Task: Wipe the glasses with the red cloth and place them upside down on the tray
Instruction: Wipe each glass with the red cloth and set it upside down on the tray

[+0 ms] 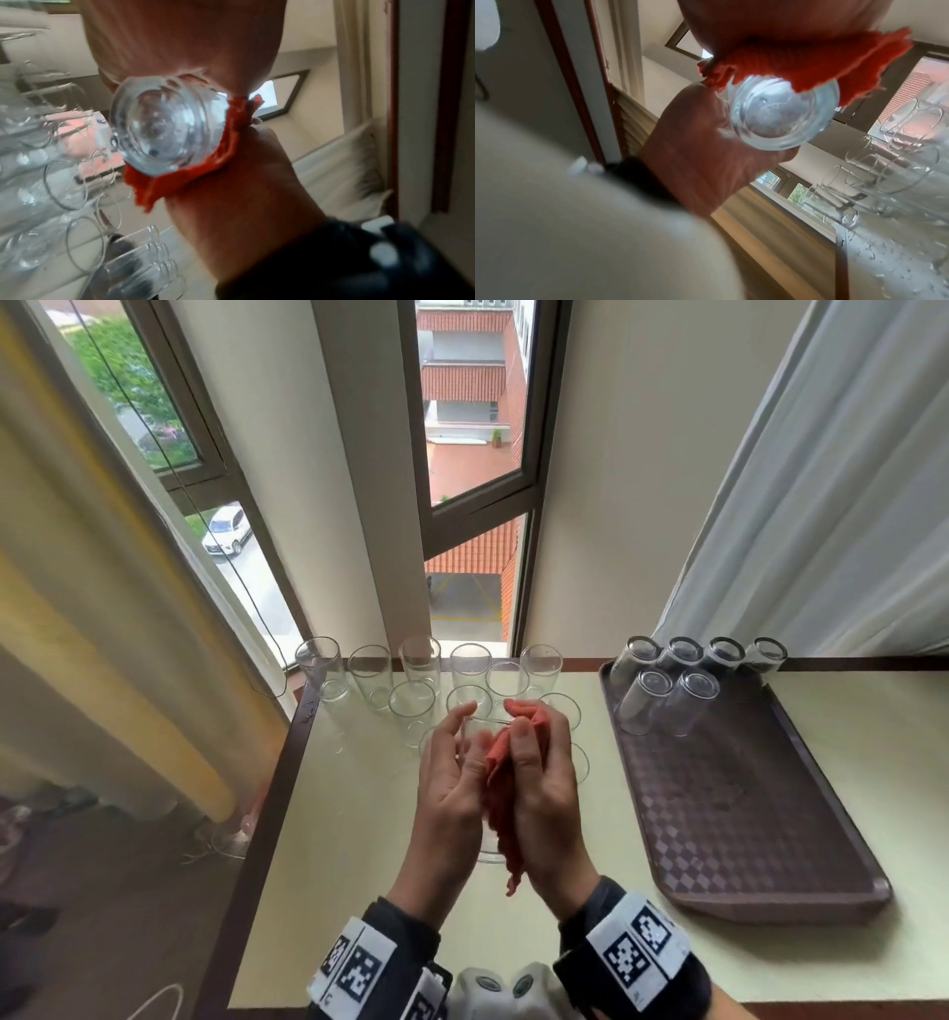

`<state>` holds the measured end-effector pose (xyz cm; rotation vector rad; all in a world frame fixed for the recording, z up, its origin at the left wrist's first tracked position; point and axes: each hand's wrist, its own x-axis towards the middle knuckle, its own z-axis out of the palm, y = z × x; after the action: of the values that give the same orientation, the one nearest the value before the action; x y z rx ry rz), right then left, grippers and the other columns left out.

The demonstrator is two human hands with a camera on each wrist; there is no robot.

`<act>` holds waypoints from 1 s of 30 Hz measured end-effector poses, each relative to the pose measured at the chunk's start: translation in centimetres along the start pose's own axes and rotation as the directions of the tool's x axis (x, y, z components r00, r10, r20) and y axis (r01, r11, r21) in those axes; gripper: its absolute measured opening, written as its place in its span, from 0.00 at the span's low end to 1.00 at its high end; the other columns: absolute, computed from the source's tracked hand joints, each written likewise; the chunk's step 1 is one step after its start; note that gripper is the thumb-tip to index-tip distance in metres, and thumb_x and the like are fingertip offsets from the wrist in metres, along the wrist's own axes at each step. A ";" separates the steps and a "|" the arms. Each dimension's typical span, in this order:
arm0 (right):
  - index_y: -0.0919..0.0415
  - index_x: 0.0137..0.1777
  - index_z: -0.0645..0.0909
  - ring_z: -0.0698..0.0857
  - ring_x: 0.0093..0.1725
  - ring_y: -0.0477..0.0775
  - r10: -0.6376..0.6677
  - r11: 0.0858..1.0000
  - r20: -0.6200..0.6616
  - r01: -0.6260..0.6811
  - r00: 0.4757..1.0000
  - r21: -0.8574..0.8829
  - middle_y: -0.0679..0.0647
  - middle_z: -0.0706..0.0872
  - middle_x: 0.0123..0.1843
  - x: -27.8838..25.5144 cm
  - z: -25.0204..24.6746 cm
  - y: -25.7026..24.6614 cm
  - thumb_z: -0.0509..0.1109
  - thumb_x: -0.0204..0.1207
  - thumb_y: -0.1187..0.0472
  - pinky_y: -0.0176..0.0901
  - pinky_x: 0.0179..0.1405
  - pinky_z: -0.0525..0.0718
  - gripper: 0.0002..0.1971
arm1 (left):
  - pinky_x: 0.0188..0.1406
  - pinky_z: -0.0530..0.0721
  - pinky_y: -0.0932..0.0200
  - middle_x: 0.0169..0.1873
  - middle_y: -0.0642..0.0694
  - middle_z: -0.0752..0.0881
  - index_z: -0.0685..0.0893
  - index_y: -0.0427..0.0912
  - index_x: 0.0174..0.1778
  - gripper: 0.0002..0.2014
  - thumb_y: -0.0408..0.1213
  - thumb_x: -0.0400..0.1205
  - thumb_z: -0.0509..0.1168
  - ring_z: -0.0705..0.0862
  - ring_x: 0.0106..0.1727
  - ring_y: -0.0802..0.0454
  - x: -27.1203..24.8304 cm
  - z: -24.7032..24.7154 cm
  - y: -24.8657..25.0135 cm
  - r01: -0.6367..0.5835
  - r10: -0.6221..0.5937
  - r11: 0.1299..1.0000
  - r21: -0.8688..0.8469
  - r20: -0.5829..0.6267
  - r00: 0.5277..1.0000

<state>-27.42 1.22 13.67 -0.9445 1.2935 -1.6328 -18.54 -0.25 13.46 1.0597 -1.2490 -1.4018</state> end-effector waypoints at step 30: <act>0.41 0.76 0.69 0.81 0.29 0.58 -0.079 0.997 0.217 0.081 0.973 -0.001 0.58 0.84 0.36 -1.0 0.0 -3.3 0.60 0.83 0.49 0.46 0.28 0.82 0.22 | 0.60 0.86 0.59 0.61 0.44 0.86 0.69 0.56 0.75 0.27 0.62 0.82 0.60 0.88 0.61 0.56 -0.7 -0.9 3.6 -0.077 0.079 0.996 0.033 -0.072 0.994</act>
<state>-27.52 2.52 16.89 -1.1602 1.1278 -1.5367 -17.20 0.16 16.95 1.0623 -1.2491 -1.2774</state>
